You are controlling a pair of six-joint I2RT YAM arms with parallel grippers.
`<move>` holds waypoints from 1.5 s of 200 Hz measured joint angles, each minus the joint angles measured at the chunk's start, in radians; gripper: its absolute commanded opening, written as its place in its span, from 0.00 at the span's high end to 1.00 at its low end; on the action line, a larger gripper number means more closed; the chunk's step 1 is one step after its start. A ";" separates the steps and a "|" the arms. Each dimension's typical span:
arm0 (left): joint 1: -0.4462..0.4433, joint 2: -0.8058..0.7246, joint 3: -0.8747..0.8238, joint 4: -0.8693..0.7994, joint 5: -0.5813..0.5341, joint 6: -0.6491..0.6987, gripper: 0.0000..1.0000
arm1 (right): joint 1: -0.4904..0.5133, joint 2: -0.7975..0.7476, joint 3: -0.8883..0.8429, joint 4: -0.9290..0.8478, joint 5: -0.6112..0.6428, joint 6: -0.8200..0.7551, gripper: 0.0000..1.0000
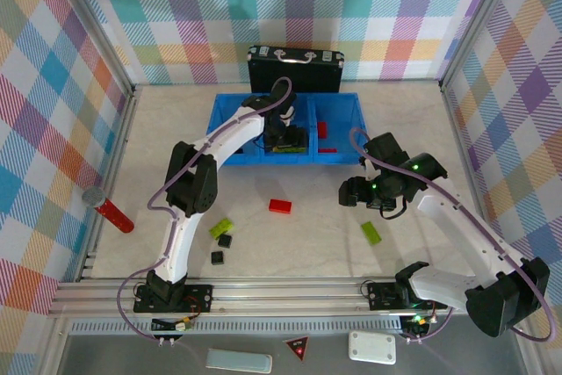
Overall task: Sort the legos into containers by color
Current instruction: Place the lego in the container, then pick up the lego from the center of the table.
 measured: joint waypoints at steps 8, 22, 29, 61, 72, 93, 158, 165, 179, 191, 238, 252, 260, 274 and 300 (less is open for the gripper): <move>0.001 -0.002 -0.005 0.000 0.000 0.000 0.24 | 0.000 0.002 0.000 0.000 0.000 0.000 0.27; 0.003 -0.002 -0.015 0.005 0.006 0.000 0.26 | 0.000 0.002 -0.001 -0.001 0.000 0.000 0.27; 0.004 -0.002 -0.021 0.009 0.010 -0.001 0.28 | 0.000 0.002 -0.001 0.000 0.000 0.000 0.27; 0.009 -0.002 -0.026 0.054 0.011 -0.003 0.37 | 0.000 0.002 -0.001 -0.001 0.000 0.000 0.27; 0.011 -0.002 -0.026 0.064 0.011 -0.005 0.38 | 0.000 0.002 -0.001 -0.001 0.000 0.000 0.27; 0.011 -0.002 -0.026 0.080 0.011 -0.005 0.38 | 0.000 0.002 -0.001 -0.001 0.003 0.000 0.27; 0.011 -0.016 -0.027 0.086 0.010 -0.004 0.40 | 0.000 0.008 -0.001 0.000 0.003 0.000 0.27; 0.011 -0.026 -0.029 0.082 0.008 -0.001 0.40 | 0.000 0.013 -0.001 0.000 0.002 0.000 0.27; 0.011 -0.055 -0.036 0.075 0.002 0.003 0.39 | 0.000 0.026 -0.001 0.002 -0.002 0.000 0.28; 0.011 -0.092 -0.051 0.074 -0.005 0.008 0.39 | 0.000 0.038 -0.001 0.006 -0.008 0.000 0.28; 0.011 -0.291 -0.167 0.052 -0.058 0.042 0.40 | 0.005 0.106 0.000 0.032 -0.020 0.000 0.29; 0.013 -0.352 -0.223 0.050 -0.073 0.052 0.40 | 0.014 0.129 0.008 0.037 -0.020 0.000 0.30; 0.015 -0.389 -0.261 0.047 -0.080 0.055 0.40 | 0.022 0.144 0.015 0.041 -0.019 0.004 0.31; 0.025 -0.449 -0.330 0.044 -0.088 0.060 0.40 | 0.042 0.176 0.034 0.048 -0.013 0.016 0.31; 0.073 -0.558 -0.458 0.024 -0.106 0.076 0.39 | 0.095 0.249 0.082 0.060 0.013 0.061 0.32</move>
